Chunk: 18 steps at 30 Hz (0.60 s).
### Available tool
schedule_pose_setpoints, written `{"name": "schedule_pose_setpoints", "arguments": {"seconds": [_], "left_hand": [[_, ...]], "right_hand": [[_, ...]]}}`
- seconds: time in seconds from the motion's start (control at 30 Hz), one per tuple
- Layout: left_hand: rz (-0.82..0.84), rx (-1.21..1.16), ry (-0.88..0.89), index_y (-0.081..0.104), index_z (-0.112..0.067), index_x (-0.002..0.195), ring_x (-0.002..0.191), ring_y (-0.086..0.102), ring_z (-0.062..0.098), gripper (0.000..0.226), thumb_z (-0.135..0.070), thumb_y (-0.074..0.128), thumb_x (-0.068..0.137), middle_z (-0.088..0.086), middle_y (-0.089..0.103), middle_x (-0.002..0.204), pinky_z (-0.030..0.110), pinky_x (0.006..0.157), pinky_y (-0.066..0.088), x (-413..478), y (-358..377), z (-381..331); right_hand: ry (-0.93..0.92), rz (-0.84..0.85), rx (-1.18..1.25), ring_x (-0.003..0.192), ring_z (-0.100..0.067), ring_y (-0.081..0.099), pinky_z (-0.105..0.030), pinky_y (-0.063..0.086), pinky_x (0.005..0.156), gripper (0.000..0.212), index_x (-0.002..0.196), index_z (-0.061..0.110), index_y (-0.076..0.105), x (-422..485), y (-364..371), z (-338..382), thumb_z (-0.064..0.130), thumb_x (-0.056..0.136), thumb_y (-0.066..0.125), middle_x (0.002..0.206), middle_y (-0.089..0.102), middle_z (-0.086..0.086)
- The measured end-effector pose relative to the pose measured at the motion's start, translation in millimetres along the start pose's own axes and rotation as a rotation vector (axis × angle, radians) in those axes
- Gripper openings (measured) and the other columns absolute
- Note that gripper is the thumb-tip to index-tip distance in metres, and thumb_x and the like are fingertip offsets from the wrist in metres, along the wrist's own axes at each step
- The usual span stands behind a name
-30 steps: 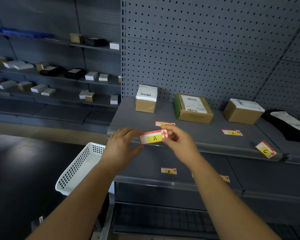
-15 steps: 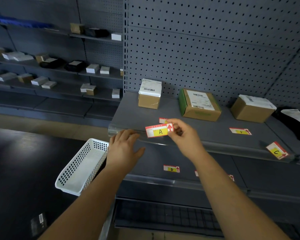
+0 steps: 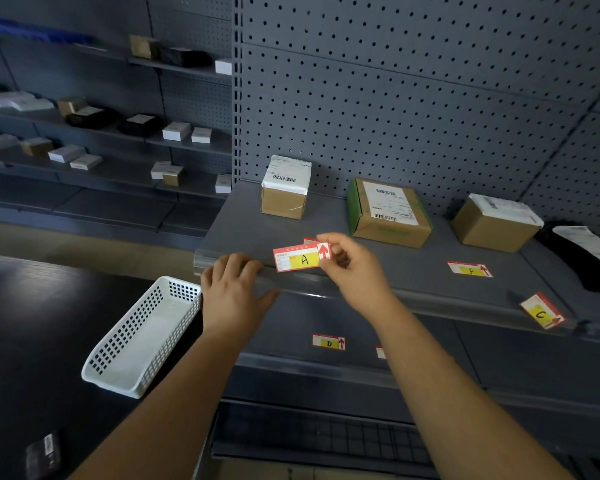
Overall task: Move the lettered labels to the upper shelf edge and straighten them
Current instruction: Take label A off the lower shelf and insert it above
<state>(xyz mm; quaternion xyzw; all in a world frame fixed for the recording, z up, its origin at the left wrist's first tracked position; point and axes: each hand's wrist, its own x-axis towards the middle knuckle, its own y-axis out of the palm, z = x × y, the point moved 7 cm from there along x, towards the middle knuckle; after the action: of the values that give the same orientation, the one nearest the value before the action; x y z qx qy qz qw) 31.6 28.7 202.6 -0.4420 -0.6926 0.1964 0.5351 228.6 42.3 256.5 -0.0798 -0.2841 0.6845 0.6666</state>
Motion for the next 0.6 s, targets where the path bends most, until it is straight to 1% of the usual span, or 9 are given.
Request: {"name": "schedule_pose_setpoints", "arguments": {"seconds": [0.13, 0.27, 0.47, 0.57, 0.6], "left_hand": [[-0.020, 0.017, -0.005, 0.063, -0.022, 0.098, 0.105, 0.046, 0.026, 0.043, -0.047, 0.076, 0.067, 0.001, 0.056, 0.107, 0.045, 0.090, 0.032, 1.5, 0.6, -1.2], [-0.037, 0.035, -0.005, 0.061, -0.021, 0.095, 0.102, 0.045, 0.026, 0.041, -0.044, 0.078, 0.066, 0.002, 0.056, 0.105, 0.045, 0.089, 0.032, 4.4, 3.0, -1.1], [-0.072, 0.067, 0.035, 0.060, -0.018, 0.091, 0.097, 0.046, 0.027, 0.041, -0.042, 0.080, 0.066, 0.003, 0.056, 0.100, 0.042, 0.089, 0.025, 6.7, 3.2, -2.7], [-0.070, 0.068, 0.065, 0.060, -0.017, 0.089, 0.092, 0.049, 0.028, 0.039, -0.041, 0.080, 0.066, 0.004, 0.057, 0.096, 0.043, 0.087, 0.029, 6.4, 3.8, -2.2], [-0.071, 0.062, 0.072, 0.060, -0.016, 0.088, 0.090, 0.050, 0.028, 0.037, -0.040, 0.080, 0.067, 0.004, 0.057, 0.094, 0.043, 0.086, 0.031, 5.0, 3.6, -1.3]], "right_hand": [[0.020, 0.026, -0.005, 0.076, -0.005, 0.054, -0.016, 0.045, 0.065, 0.039, 0.111, 0.041, 0.062, 1.7, 1.9, -2.1, 0.008, 0.091, 0.062, 0.089, 0.060, 0.005], [0.024, 0.010, 0.003, 0.077, -0.006, 0.054, -0.017, 0.043, 0.068, 0.041, 0.109, 0.043, 0.061, 3.0, 0.1, -3.4, 0.007, 0.091, 0.062, 0.088, 0.058, 0.008], [0.021, -0.006, -0.018, 0.081, -0.008, 0.055, -0.016, 0.045, 0.072, 0.041, 0.109, 0.043, 0.061, 1.3, 0.2, -1.1, 0.007, 0.091, 0.062, 0.090, 0.060, 0.006], [0.017, -0.015, -0.025, 0.084, -0.011, 0.057, -0.016, 0.047, 0.072, 0.039, 0.109, 0.041, 0.062, 1.2, 3.2, -1.1, 0.007, 0.091, 0.062, 0.095, 0.062, 0.001], [0.019, -0.015, -0.030, 0.083, -0.011, 0.057, -0.015, 0.046, 0.070, 0.037, 0.110, 0.038, 0.063, 1.3, 4.4, -1.3, 0.007, 0.091, 0.061, 0.095, 0.062, 0.000]]}}
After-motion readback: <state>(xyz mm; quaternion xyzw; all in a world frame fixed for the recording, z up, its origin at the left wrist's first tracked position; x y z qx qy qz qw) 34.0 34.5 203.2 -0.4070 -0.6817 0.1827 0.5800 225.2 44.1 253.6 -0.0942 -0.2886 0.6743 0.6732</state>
